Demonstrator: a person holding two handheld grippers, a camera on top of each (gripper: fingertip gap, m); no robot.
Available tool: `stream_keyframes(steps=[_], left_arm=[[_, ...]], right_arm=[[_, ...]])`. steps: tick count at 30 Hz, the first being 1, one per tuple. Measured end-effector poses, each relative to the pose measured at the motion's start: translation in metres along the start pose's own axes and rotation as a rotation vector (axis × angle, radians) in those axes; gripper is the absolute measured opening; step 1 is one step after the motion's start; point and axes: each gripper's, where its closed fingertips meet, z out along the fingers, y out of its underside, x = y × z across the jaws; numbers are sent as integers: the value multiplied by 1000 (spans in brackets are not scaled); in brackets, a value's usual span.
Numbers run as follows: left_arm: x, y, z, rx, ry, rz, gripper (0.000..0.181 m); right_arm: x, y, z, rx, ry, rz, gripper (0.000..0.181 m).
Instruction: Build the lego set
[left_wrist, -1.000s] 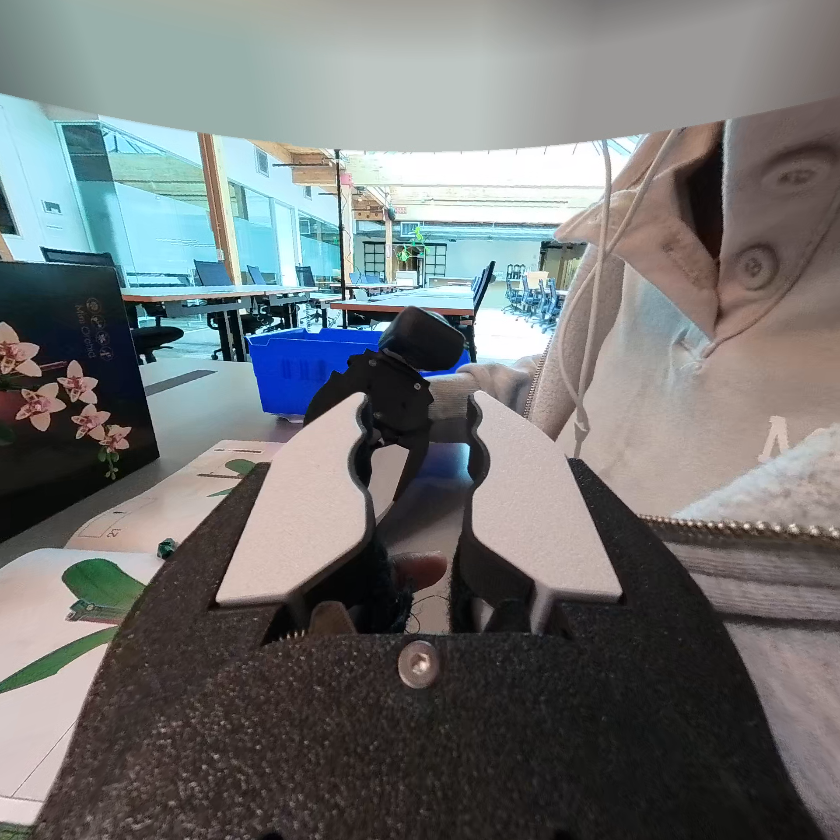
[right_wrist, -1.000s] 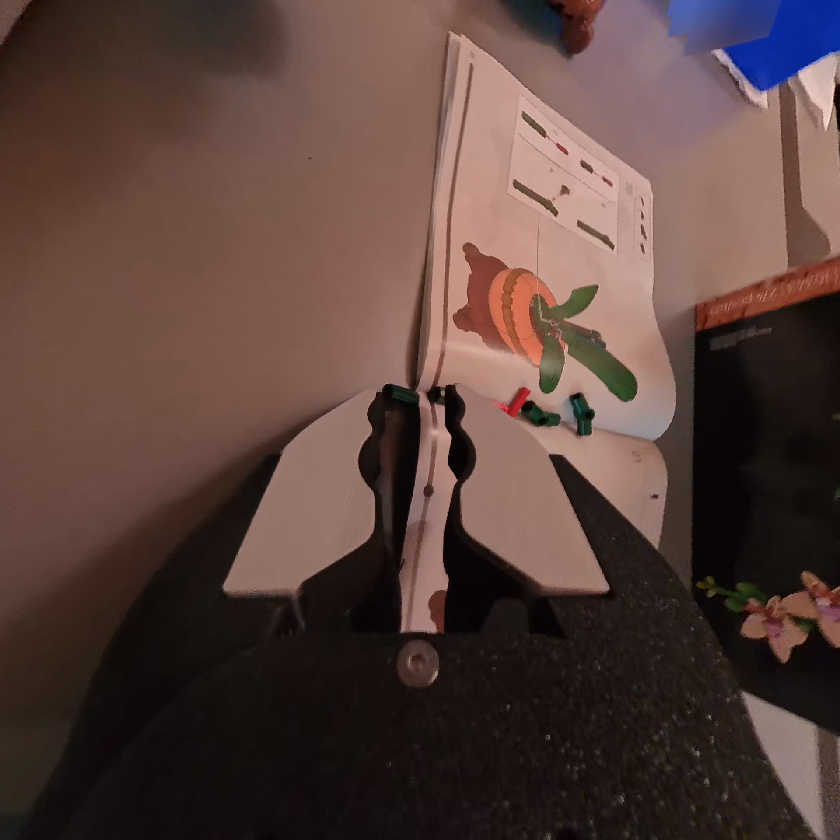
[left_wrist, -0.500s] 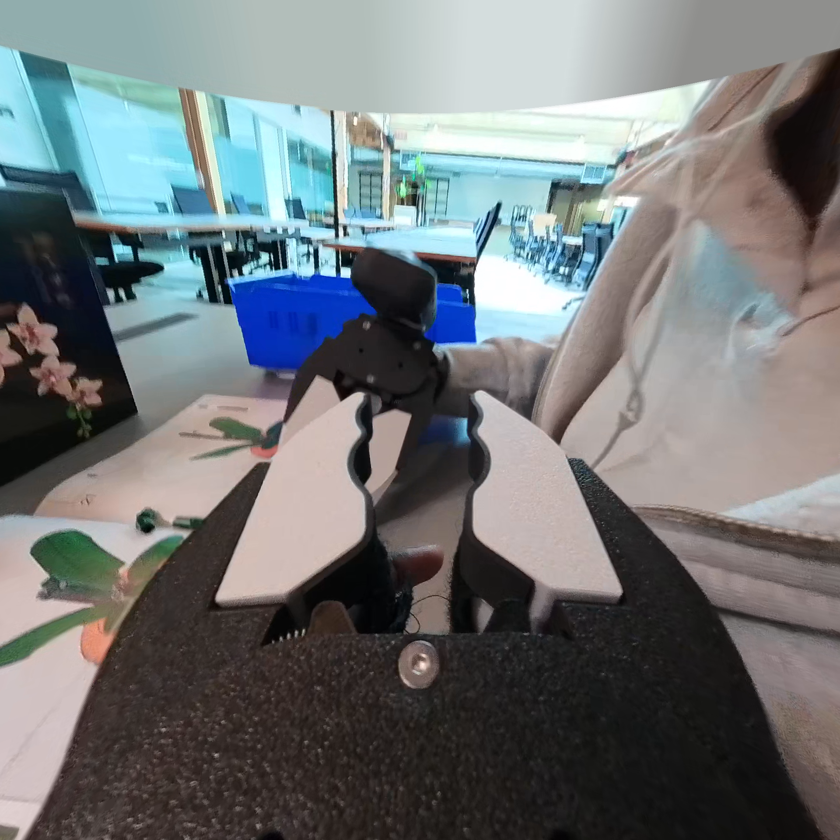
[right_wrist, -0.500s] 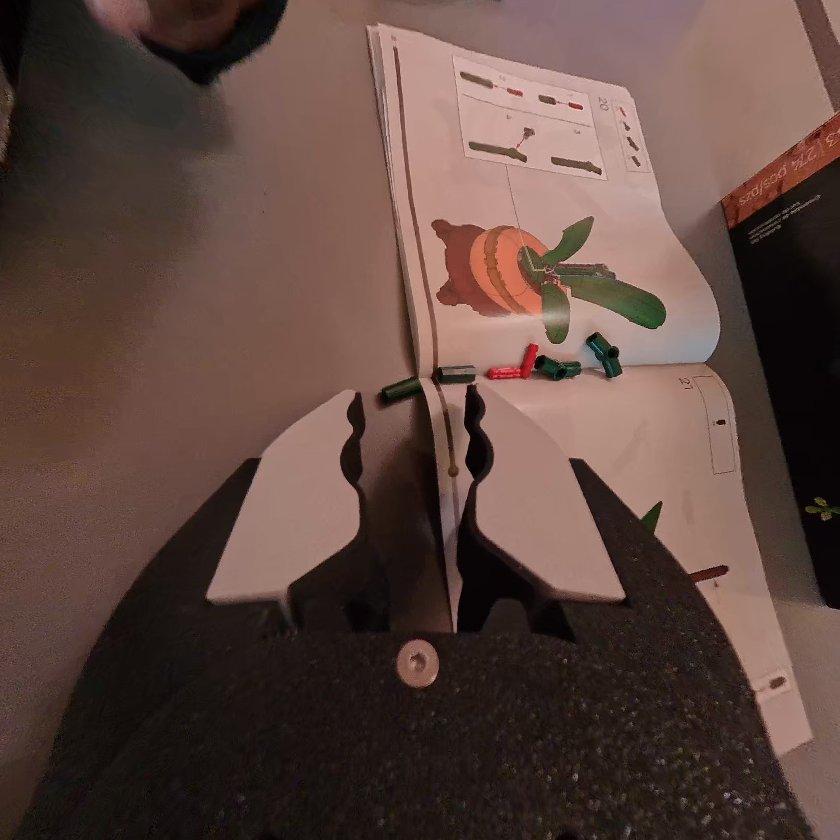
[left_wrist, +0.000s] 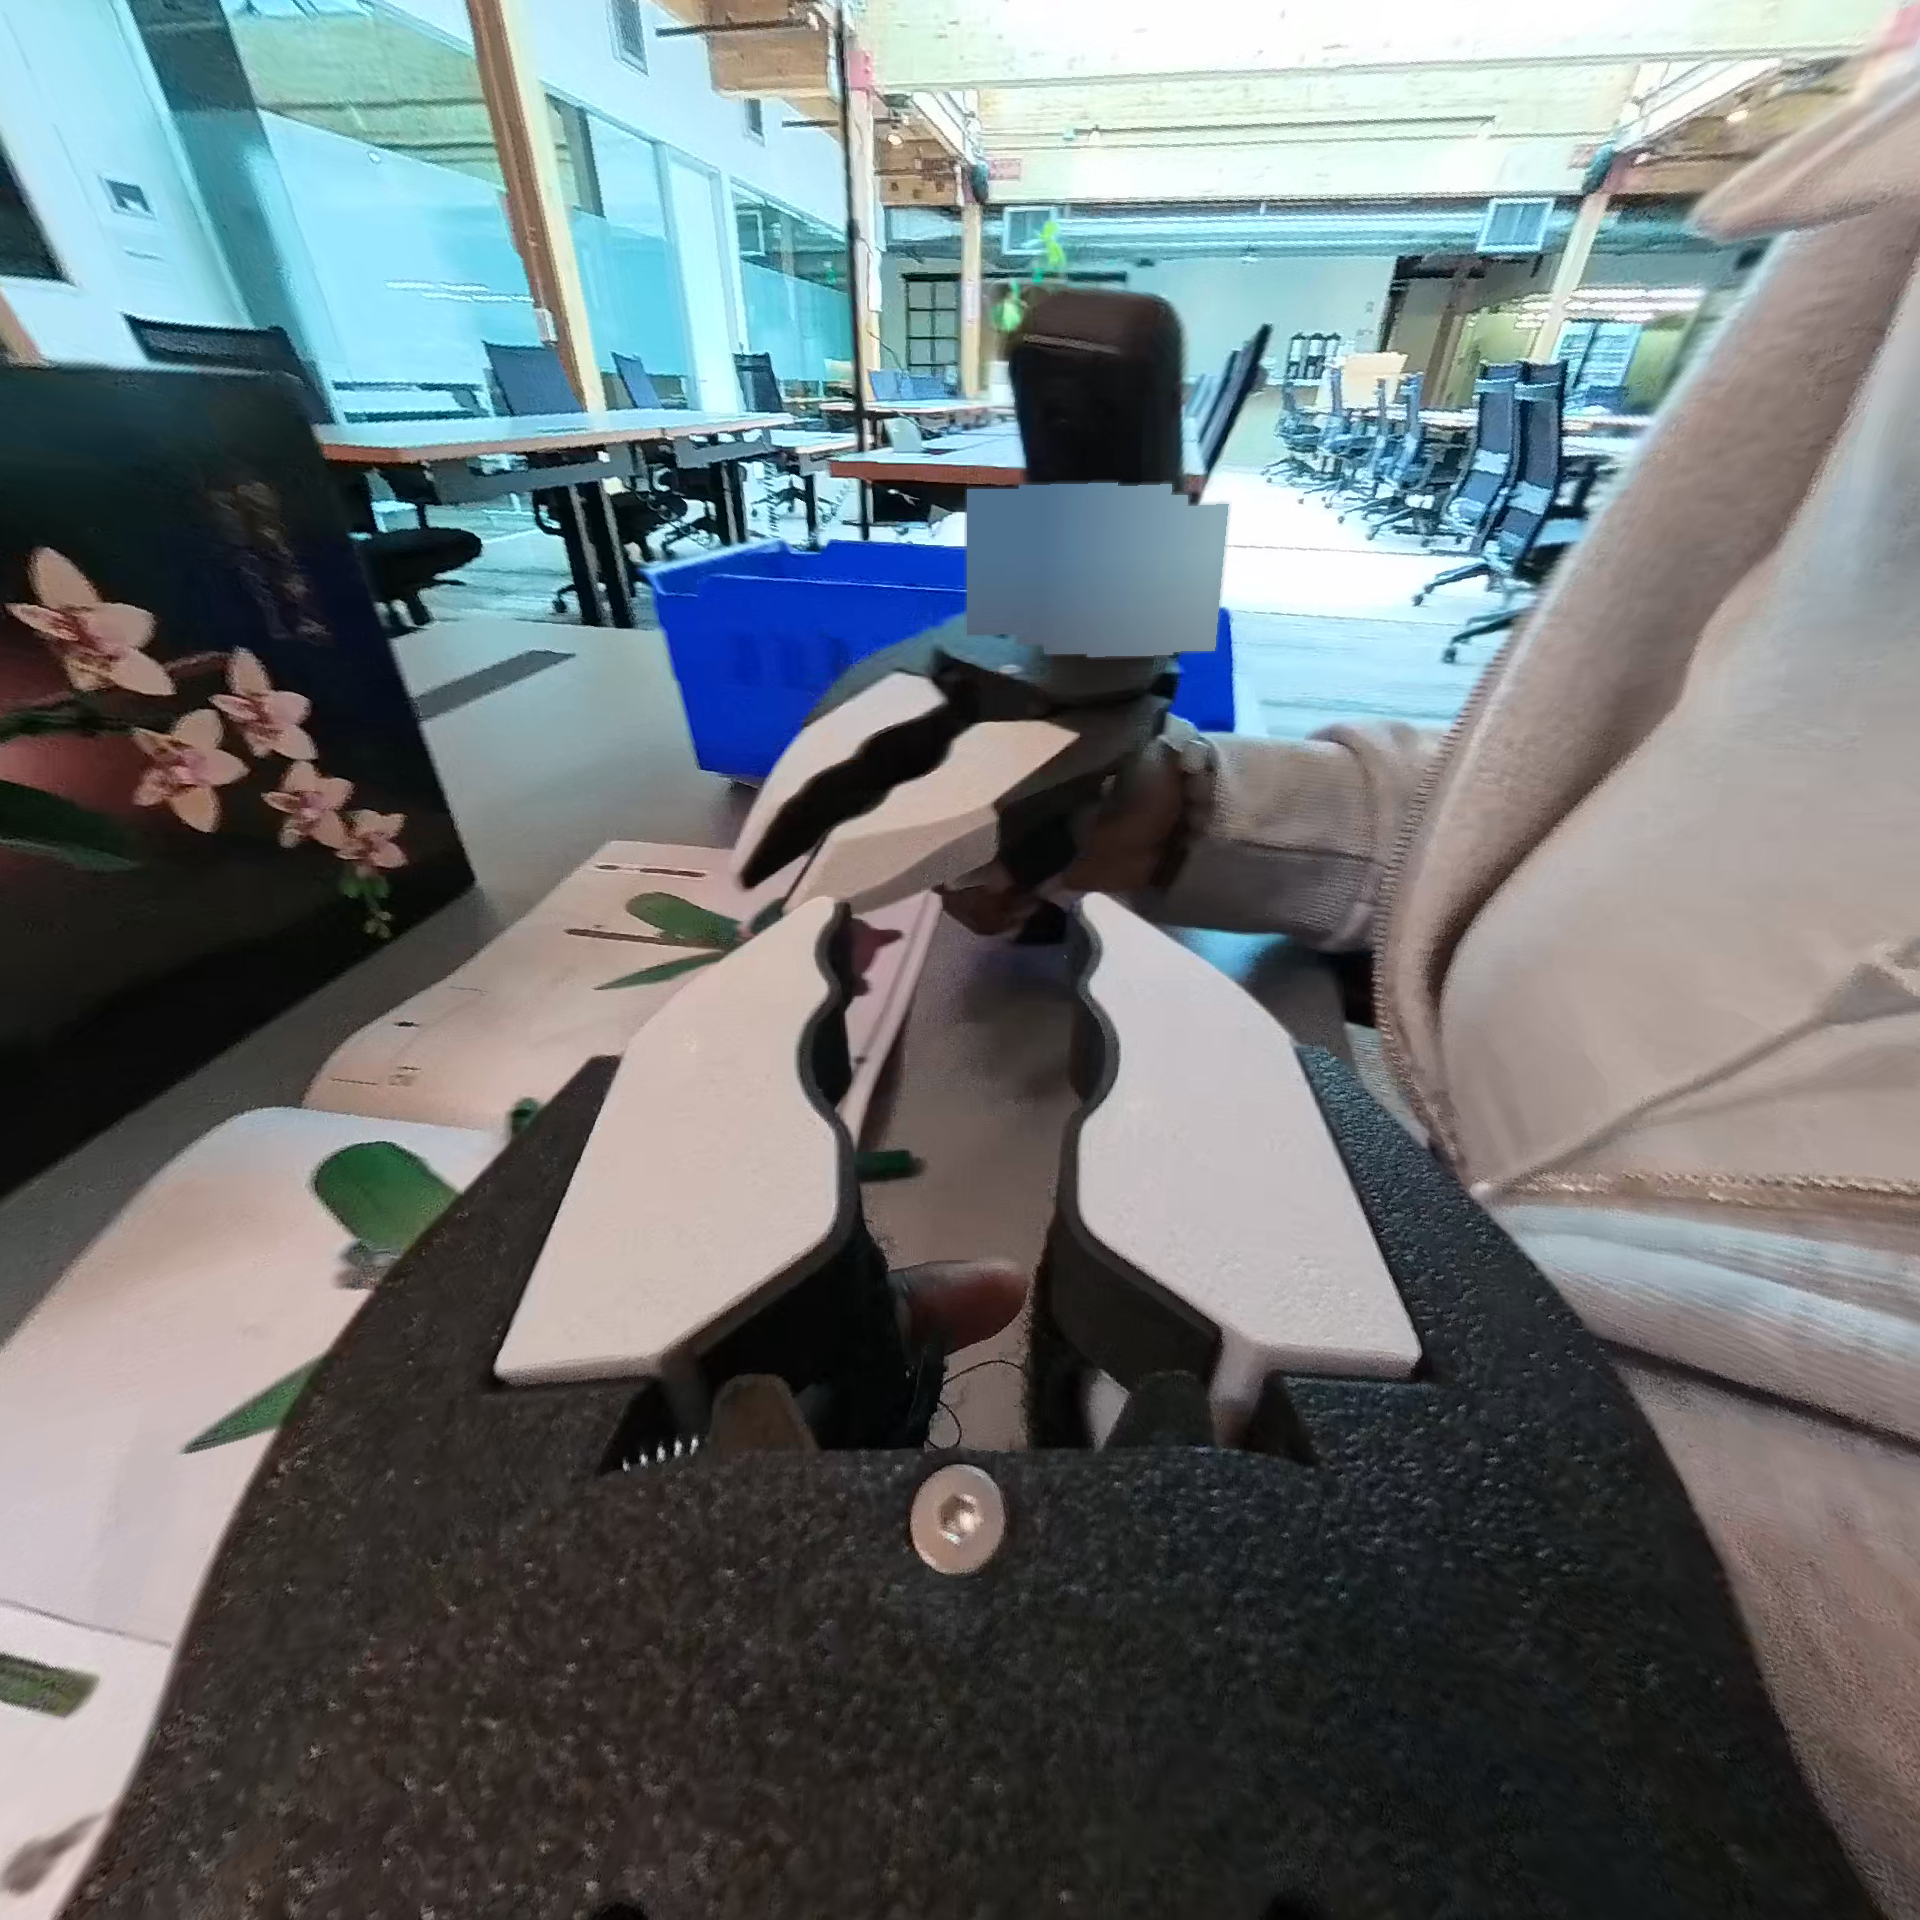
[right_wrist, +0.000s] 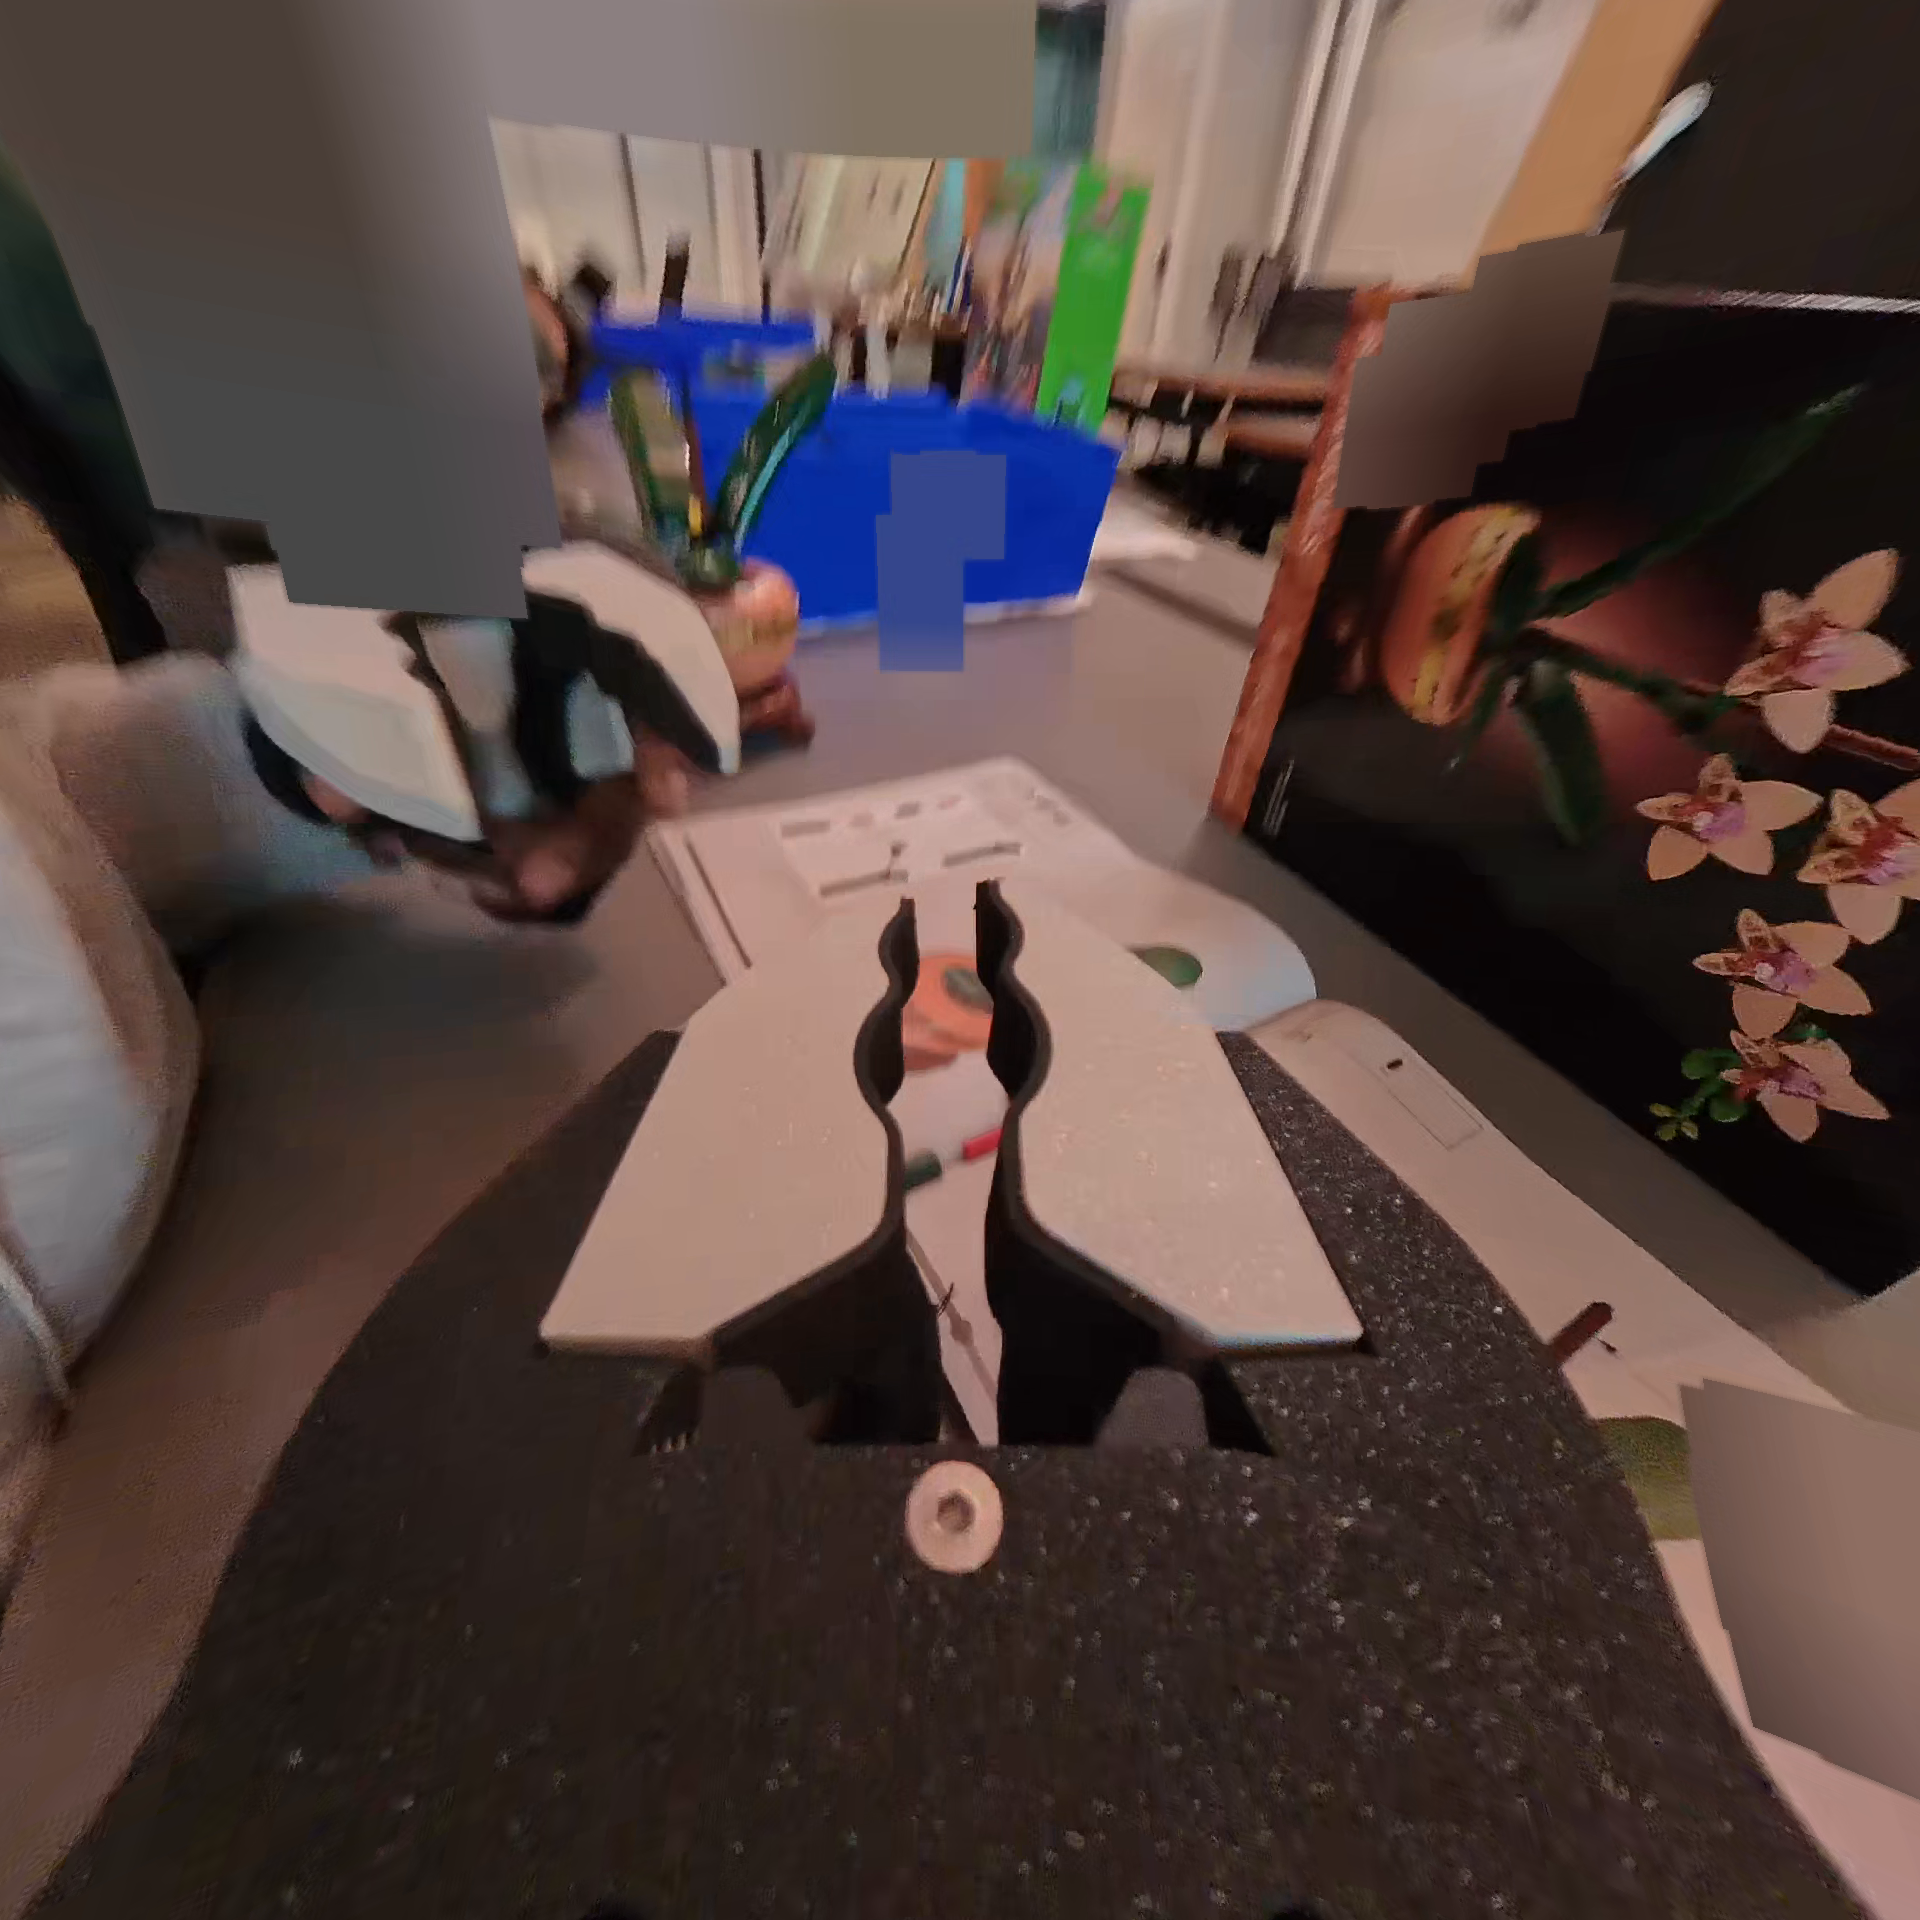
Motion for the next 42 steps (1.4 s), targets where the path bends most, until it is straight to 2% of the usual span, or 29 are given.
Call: stream_keyframes(steps=[2,5,7,10,12,15,17,20,22,25,29,32,34,42], left_arm=[[-8,-2,-2,27,-22,-21,34],[-9,-8,-10,143,-6,-80,25],[-10,-14,-17,188,-5,-71,23],[-13,-25,-27,273,-33,-48,21],[-9,-27,-29,285,-7,-59,22],[0,-20,-24,237,50,-62,23],[4,-15,-21,197,59,-34,23],[5,-10,-19,169,46,-1,24],[1,-7,-18,148,33,-30,23],[-5,-2,-17,118,21,-106,17],[2,-6,-17,138,72,-141,13],[6,0,-13,94,87,-131,12],[8,5,-11,63,94,-131,10],[4,9,-11,44,88,-178,4]], right_arm=[[-1,-11,-5,122,19,81,14],[-2,-19,-13,242,43,133,39],[1,-17,-15,239,73,149,54],[2,-16,-15,210,103,130,63],[1,-14,-13,180,108,108,56],[3,-9,-15,103,168,40,6],[3,0,-16,13,189,19,3],[-11,21,-13,-132,134,5,1],[-27,34,-9,-193,39,30,0],[-29,40,-6,-240,15,45,0],[-19,33,-1,-247,82,6,0],[-11,34,4,-266,124,-6,0],[-9,44,7,-269,129,40,0],[-8,36,3,-204,82,112,0]])
